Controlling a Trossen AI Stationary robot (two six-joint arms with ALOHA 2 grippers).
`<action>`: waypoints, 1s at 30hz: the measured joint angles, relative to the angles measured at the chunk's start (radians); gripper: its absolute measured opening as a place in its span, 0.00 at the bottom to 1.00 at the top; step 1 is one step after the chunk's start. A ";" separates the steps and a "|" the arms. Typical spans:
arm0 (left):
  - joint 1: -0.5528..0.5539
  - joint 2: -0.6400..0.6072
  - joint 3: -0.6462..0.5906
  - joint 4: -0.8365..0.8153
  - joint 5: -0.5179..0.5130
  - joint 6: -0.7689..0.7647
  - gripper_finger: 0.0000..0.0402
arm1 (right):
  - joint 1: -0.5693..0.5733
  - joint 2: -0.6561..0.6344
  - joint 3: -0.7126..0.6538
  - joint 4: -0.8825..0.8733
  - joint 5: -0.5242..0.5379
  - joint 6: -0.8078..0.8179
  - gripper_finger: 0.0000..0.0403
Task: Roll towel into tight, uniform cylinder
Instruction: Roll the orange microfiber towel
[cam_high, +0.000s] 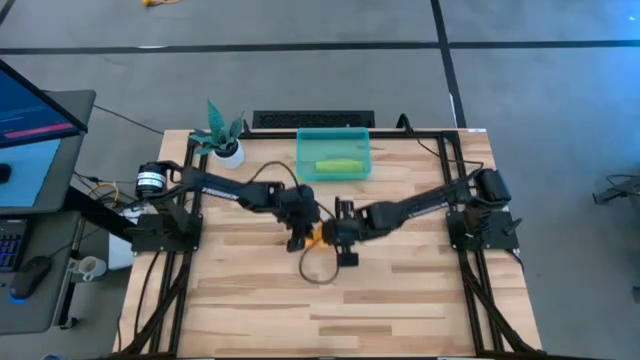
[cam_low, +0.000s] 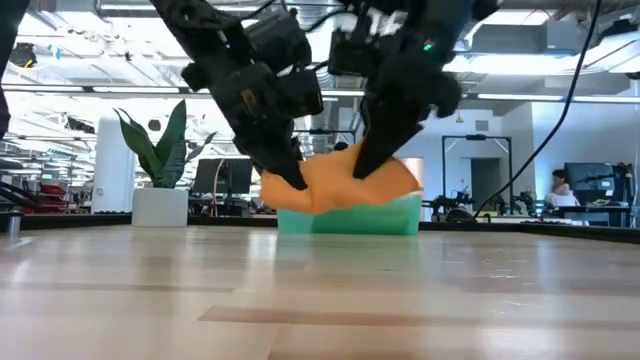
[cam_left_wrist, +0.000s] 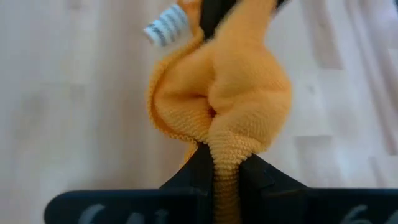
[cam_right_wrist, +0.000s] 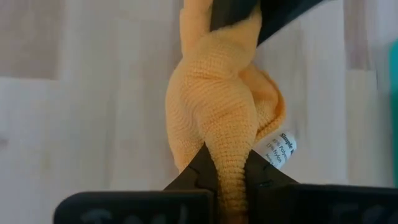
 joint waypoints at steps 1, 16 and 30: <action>0.022 0.000 0.000 -0.002 0.003 0.011 0.04 | -0.024 0.000 0.002 0.005 -0.011 -0.024 0.09; 0.263 -0.004 0.045 -0.042 0.108 0.132 0.04 | -0.308 -0.002 0.001 -0.017 -0.141 -0.244 0.09; 0.359 -0.005 0.337 -0.380 0.057 0.393 0.04 | -0.489 -0.141 0.002 0.004 -0.215 -0.360 0.09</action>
